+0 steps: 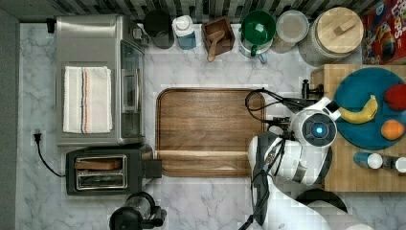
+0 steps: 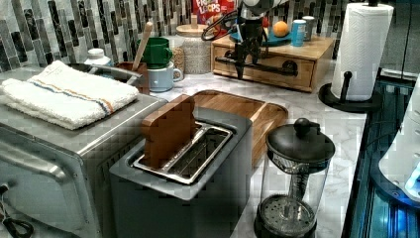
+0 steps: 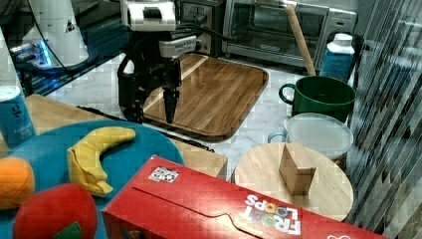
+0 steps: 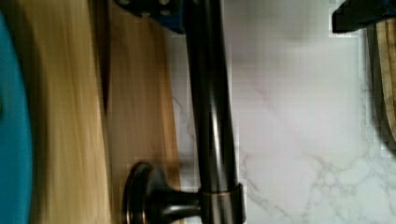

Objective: Open the drawer.

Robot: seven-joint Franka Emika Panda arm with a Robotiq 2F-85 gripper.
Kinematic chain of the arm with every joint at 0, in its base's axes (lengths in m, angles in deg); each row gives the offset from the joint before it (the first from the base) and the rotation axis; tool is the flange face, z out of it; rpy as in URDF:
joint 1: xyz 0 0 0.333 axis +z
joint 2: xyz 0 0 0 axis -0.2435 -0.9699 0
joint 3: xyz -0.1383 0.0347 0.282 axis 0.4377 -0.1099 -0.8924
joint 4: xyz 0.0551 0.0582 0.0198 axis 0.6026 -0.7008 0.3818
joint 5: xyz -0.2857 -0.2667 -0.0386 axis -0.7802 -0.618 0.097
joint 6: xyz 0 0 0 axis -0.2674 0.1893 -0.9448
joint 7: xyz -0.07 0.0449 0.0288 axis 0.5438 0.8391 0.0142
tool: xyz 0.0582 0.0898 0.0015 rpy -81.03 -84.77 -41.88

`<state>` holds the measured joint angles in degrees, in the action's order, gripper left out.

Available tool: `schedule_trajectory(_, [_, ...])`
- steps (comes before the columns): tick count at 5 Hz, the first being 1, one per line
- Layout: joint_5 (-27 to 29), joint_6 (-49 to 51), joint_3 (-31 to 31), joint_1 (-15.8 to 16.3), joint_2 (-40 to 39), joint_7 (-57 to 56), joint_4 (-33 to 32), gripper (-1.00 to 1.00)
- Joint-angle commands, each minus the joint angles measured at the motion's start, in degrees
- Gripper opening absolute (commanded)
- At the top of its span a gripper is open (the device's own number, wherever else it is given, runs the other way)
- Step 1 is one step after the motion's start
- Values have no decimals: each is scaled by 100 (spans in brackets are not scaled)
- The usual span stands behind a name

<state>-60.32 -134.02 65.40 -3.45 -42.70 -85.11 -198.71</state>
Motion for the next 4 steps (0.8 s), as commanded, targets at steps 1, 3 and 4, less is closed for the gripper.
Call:
schedule_trajectory(1, [216,-535,-892,1189,72,1271,-387,100])
schedule_trajectory(3, [418,-16,-1386,1338,529,1725,-557,100])
schedule_trajectory(4, [288,-188,-1497,1285,542,1868,-692,100])
